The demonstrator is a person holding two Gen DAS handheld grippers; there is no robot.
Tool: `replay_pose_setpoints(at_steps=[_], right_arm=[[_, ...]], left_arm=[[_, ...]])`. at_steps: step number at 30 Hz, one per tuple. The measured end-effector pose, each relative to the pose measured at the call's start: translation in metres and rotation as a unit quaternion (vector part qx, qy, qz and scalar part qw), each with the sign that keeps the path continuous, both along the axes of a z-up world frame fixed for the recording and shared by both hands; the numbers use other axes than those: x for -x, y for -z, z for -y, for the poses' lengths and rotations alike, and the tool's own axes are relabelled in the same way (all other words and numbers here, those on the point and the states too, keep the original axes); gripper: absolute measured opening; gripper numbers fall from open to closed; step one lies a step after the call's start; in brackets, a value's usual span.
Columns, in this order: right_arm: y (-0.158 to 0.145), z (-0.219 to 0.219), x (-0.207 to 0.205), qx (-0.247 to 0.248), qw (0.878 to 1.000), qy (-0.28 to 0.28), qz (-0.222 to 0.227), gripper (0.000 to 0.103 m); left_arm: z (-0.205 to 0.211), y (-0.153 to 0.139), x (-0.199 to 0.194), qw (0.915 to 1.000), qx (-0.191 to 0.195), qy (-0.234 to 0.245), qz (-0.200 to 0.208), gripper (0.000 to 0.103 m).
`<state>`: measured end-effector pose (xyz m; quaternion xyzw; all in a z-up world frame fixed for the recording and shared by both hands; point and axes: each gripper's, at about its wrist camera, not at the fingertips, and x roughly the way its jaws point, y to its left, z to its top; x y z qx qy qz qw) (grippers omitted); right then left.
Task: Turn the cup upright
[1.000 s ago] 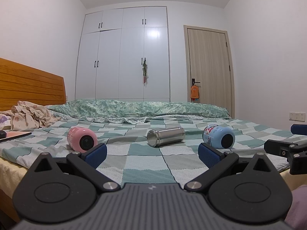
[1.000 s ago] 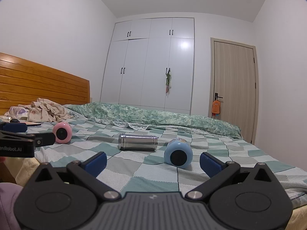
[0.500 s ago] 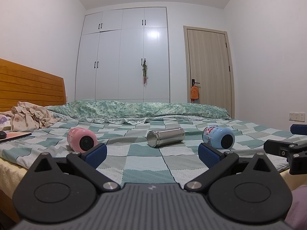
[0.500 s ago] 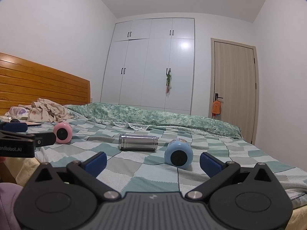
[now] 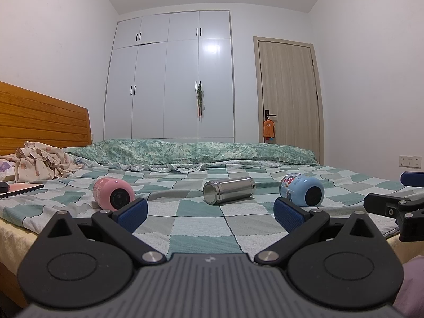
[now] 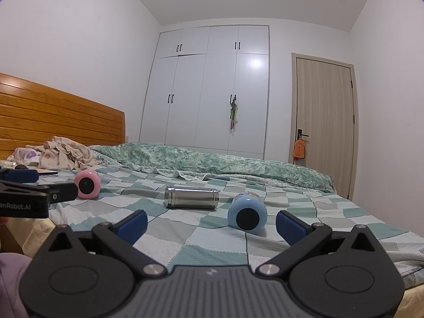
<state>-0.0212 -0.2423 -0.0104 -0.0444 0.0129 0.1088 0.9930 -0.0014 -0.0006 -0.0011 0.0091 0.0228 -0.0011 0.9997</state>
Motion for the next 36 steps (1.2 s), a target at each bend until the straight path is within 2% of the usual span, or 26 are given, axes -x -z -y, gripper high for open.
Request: replay_pose_setpoints(at_steps=[36], right_arm=[[0.0001, -0.0003, 0.0003, 0.000, 1.000, 0.000, 0.001, 0.103]], left_arm=[[0.0008, -0.0059, 0.0022, 1.0000, -0.002, -0.001, 0.003, 0.103]])
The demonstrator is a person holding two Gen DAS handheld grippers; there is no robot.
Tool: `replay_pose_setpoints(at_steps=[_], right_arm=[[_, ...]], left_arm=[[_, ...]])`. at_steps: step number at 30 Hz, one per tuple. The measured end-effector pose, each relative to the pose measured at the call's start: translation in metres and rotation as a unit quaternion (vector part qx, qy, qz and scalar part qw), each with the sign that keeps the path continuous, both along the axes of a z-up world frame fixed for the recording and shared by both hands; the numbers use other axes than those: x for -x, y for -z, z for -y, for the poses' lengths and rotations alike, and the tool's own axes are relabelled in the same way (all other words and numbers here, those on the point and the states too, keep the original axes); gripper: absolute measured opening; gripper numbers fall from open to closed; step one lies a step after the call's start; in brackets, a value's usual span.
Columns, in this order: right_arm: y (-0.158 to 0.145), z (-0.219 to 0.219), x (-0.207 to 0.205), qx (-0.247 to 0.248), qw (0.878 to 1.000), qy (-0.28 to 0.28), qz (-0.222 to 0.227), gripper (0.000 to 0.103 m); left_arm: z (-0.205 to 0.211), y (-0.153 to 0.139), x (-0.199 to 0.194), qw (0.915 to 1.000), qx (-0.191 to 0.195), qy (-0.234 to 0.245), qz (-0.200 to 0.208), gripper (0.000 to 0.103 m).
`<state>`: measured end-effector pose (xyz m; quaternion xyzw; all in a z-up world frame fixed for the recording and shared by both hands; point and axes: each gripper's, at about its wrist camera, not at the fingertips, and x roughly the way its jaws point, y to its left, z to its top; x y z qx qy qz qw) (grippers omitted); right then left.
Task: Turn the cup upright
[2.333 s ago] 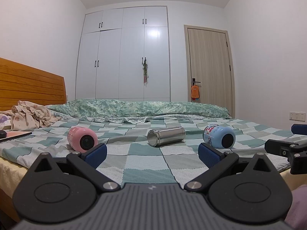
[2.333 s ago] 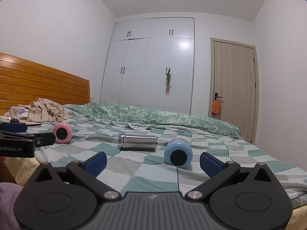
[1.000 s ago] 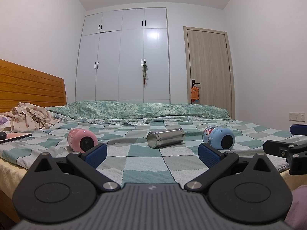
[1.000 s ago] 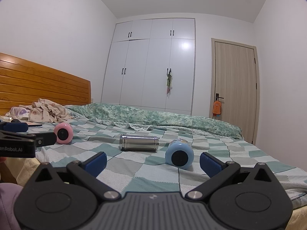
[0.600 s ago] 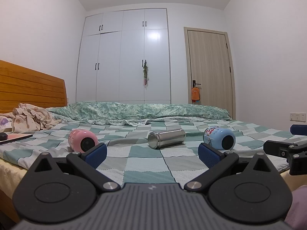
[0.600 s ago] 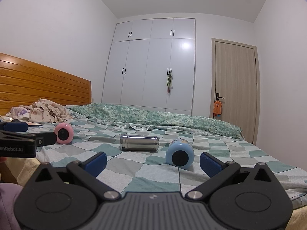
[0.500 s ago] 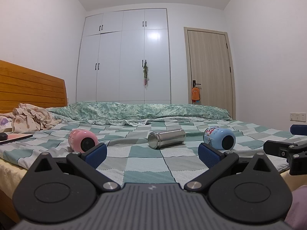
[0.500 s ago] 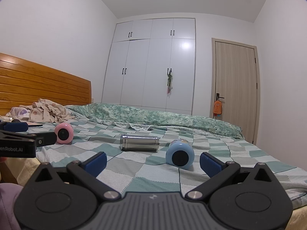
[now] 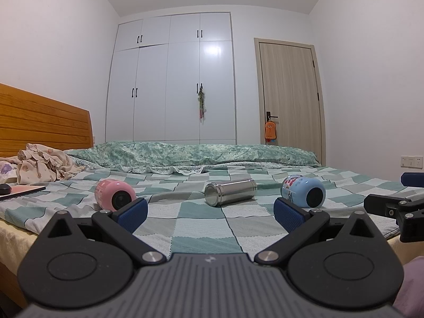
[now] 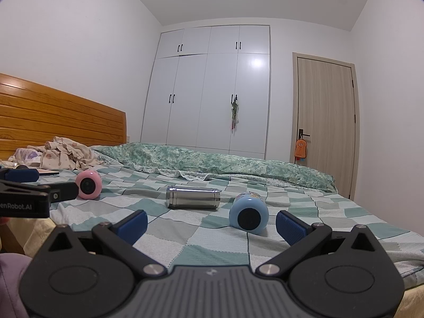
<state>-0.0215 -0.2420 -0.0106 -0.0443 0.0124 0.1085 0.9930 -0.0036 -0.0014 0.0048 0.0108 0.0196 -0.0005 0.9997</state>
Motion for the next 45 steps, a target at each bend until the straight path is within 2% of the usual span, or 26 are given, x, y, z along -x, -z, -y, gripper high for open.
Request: replay_pose_setpoints(at_steps=[10, 13, 18, 25, 38, 45], right_arm=[[-0.001, -0.001, 0.001, 0.005, 1.000, -0.002, -0.001, 0.103], [-0.005, -0.003, -0.001, 0.012, 1.000, -0.012, -0.006, 0.103], [-0.016, -0.010, -0.011, -0.004, 0.999, -0.043, -0.021, 0.103], [-0.031, -0.040, -0.031, 0.002, 0.997, -0.077, -0.017, 0.103], [-0.071, -0.121, -0.103, 0.016, 0.990, -0.136, -0.030, 0.103], [-0.085, -0.174, -0.147, 0.034, 0.986, -0.160, -0.043, 0.103]], left_arm=[[-0.001, -0.005, -0.002, 1.0000, -0.002, -0.005, -0.005, 0.103], [-0.004, -0.011, -0.005, 0.9999, 0.001, -0.002, -0.012, 0.103], [-0.012, -0.017, -0.007, 0.9999, 0.002, -0.004, -0.013, 0.103], [-0.037, -0.033, -0.019, 0.9997, 0.008, -0.023, -0.010, 0.103], [-0.108, -0.055, -0.061, 0.9990, -0.001, -0.044, -0.010, 0.103], [-0.154, -0.062, -0.095, 0.9986, -0.013, -0.037, -0.037, 0.103]])
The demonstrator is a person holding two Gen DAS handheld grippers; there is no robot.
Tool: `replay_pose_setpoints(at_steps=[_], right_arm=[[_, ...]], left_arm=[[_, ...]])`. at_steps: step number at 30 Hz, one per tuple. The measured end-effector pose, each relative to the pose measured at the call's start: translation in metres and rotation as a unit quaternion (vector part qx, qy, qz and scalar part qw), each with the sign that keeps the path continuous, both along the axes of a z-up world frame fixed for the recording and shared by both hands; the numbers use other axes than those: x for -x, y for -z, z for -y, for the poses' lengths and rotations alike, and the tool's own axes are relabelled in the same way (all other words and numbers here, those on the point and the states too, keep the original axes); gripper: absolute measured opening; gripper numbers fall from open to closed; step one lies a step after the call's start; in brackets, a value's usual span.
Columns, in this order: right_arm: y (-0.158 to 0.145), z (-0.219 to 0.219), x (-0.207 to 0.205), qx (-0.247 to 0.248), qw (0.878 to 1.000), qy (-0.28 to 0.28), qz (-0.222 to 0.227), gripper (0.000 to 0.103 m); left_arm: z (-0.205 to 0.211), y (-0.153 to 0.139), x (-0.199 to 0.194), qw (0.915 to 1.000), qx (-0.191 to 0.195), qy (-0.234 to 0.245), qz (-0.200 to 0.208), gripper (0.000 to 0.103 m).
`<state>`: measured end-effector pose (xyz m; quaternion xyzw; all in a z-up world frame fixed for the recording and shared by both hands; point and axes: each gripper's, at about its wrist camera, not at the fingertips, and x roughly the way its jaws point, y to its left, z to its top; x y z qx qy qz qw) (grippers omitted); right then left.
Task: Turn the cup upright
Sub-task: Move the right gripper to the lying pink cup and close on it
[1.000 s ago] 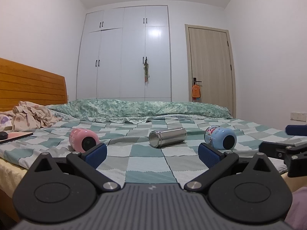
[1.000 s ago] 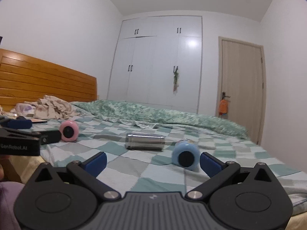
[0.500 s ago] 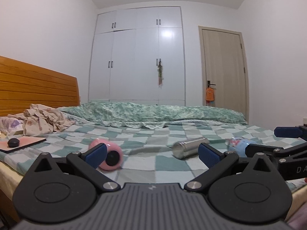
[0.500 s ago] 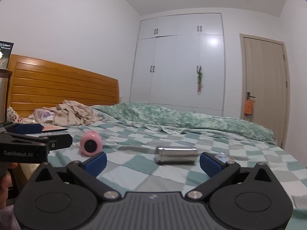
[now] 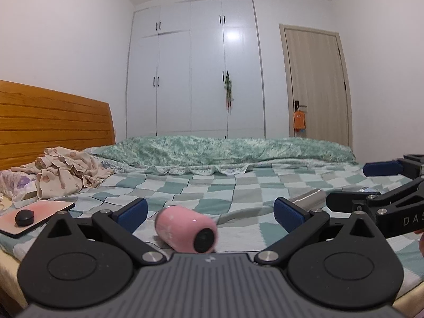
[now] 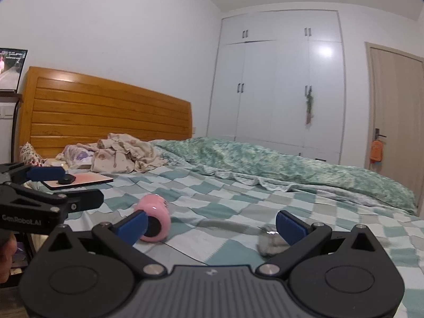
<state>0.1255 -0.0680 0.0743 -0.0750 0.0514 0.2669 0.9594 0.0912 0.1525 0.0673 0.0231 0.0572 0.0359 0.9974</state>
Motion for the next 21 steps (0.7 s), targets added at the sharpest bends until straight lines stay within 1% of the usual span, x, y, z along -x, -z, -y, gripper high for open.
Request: replay_pose_setpoints(at_steps=[2, 5, 12, 16, 18, 21], right_arm=[[-0.004, -0.016, -0.012, 0.006, 1.000, -0.007, -0.004, 0.103], [-0.010, -0.038, -0.028, 0.008, 1.000, -0.018, -0.016, 0.103], [-0.013, -0.090, -0.069, 0.018, 0.997, -0.040, -0.059, 0.103], [-0.013, -0.122, -0.094, 0.025, 0.994, -0.040, -0.096, 0.103], [-0.011, -0.138, -0.108, 0.034, 0.991, -0.041, -0.119, 0.103], [-0.008, -0.160, -0.124, 0.044, 0.989, -0.036, -0.138, 0.103]], left_arm=[[-0.014, -0.002, -0.011, 0.9999, -0.004, 0.003, -0.011, 0.103], [-0.034, -0.002, -0.026, 0.9995, -0.019, 0.000, -0.025, 0.103], [-0.075, 0.001, -0.056, 0.9968, -0.043, -0.002, -0.068, 0.103], [-0.098, 0.007, -0.075, 0.9928, -0.049, 0.015, -0.108, 0.103], [-0.108, 0.011, -0.084, 0.9896, -0.061, 0.023, -0.128, 0.103], [-0.122, 0.017, -0.100, 0.9848, -0.074, 0.034, -0.154, 0.103]])
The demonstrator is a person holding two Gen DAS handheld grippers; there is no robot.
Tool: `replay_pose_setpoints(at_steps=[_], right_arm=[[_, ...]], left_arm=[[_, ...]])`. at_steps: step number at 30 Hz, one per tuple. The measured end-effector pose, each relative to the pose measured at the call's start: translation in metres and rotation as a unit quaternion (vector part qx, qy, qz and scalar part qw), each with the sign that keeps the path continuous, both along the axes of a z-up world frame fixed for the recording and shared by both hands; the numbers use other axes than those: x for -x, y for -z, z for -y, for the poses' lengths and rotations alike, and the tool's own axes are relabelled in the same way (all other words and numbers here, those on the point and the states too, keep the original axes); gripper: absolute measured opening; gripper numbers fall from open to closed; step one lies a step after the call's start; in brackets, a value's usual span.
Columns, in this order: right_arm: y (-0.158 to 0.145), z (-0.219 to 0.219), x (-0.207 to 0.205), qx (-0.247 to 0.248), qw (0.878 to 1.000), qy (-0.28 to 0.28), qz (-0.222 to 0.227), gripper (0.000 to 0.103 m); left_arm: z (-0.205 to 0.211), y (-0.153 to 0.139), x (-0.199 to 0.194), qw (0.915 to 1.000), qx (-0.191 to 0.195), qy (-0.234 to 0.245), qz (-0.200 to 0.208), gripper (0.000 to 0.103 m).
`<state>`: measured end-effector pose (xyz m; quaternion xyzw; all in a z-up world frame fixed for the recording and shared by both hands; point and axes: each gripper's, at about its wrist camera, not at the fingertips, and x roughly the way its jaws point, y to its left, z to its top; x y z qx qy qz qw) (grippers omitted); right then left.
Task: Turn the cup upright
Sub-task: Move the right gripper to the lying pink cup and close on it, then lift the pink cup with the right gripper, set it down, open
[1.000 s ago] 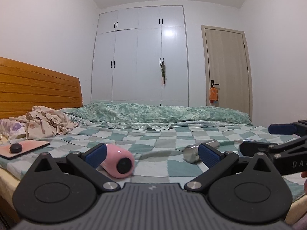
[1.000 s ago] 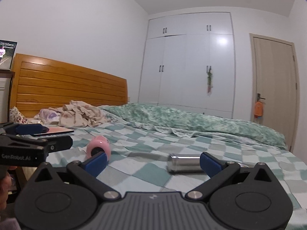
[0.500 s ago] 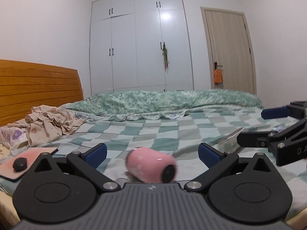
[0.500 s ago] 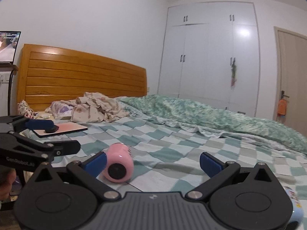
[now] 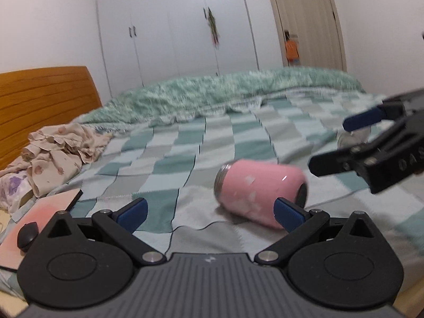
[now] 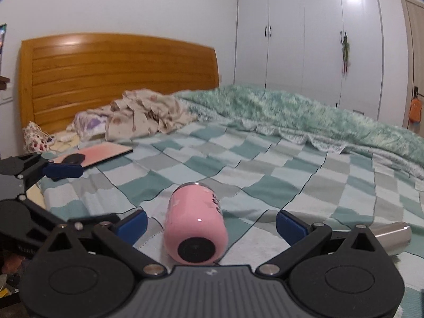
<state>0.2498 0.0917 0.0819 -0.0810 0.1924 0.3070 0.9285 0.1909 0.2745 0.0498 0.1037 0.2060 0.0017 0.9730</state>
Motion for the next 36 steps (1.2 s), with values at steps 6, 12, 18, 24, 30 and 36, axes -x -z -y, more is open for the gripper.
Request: replay_pose_setpoints(at_steps=[6, 12, 18, 24, 30, 36], right_arm=[[0.010, -0.046, -0.041, 0.047, 0.997, 0.004, -0.055, 0.103], [0.024, -0.079, -0.076, 0.092, 0.991, 0.003, -0.094, 0.103], [0.041, -0.097, -0.108, 0.110, 0.984, -0.008, -0.140, 0.102], [0.060, -0.108, -0.121, 0.123, 0.975, -0.020, -0.181, 0.084], [0.059, -0.101, -0.114, 0.109, 0.979, -0.018, -0.170, 0.084], [0.053, -0.089, -0.106, 0.090, 0.981, -0.010, -0.172, 0.084]], left_arm=[[-0.026, 0.012, -0.037, 0.9983, 0.005, 0.023, -0.054, 0.103], [-0.046, 0.023, -0.069, 0.9948, -0.002, 0.032, -0.097, 0.103], [-0.054, 0.028, -0.082, 0.9924, -0.010, 0.040, -0.116, 0.103], [-0.050, 0.033, -0.084, 0.9908, -0.016, 0.047, -0.126, 0.103], [-0.046, 0.030, -0.077, 0.9908, -0.013, 0.053, -0.124, 0.103], [-0.038, 0.020, -0.065, 0.9913, -0.009, 0.057, -0.118, 0.103]])
